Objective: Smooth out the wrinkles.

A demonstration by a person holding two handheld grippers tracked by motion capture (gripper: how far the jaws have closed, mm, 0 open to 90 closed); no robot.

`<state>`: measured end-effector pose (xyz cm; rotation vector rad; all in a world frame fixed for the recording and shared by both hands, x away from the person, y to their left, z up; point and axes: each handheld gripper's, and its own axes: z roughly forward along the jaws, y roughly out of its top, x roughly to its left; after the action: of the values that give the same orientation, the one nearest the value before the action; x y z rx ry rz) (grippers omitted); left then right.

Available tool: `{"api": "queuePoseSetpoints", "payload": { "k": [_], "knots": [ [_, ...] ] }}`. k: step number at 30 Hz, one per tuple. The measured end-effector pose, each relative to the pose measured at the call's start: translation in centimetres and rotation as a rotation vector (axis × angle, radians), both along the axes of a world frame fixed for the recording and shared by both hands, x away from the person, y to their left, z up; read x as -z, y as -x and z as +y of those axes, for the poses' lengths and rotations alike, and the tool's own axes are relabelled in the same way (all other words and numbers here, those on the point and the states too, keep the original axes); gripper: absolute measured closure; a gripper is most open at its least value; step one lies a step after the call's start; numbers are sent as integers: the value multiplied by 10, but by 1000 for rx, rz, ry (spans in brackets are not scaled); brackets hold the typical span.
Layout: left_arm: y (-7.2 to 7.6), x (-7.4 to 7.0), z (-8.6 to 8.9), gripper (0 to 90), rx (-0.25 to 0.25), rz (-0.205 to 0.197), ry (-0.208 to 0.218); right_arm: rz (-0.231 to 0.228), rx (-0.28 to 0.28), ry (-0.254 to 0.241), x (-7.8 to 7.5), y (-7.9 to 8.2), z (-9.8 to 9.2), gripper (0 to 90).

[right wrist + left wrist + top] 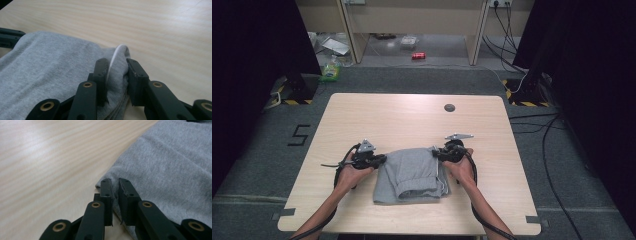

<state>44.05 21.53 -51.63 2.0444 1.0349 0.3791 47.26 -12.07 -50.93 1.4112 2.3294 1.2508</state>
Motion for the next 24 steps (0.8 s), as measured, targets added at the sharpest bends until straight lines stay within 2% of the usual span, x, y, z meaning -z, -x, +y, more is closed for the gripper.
{"api": "queuePoseSetpoints", "payload": {
  "k": [2,3,7,11,15,17,18,20,21,22,24],
  "knots": [
    [-5,0,-3,812,0,7,2,-1,8,1,0,-5,-2,718],
    [-9,-1,-5,811,-4,8,-2,0,30,-5,0,-14,-7,718],
    [-28,-1,-15,808,-18,17,3,0,56,-6,0,-29,-14,718],
    [-41,-2,-20,805,-29,22,5,-6,75,14,-1,-40,-17,718],
    [-49,-2,-21,802,-37,29,10,-6,92,7,-1,-45,-19,714],
    [-51,-2,-21,788,-32,35,9,-11,97,6,0,-47,-20,683],
    [-51,-1,-19,784,-32,37,18,-1,121,2,-1,-46,-21,591],
    [-52,-1,-17,776,-33,44,32,9,146,-29,-4,-45,-26,518],
    [-52,-1,-17,773,-33,44,32,9,146,-29,-4,-45,-26,518],
    [-52,-1,-17,764,-34,44,33,14,157,-75,-7,-43,-34,486],
    [-52,-2,-17,741,-41,41,20,17,159,-88,-10,-39,-41,454]
  ]
}}
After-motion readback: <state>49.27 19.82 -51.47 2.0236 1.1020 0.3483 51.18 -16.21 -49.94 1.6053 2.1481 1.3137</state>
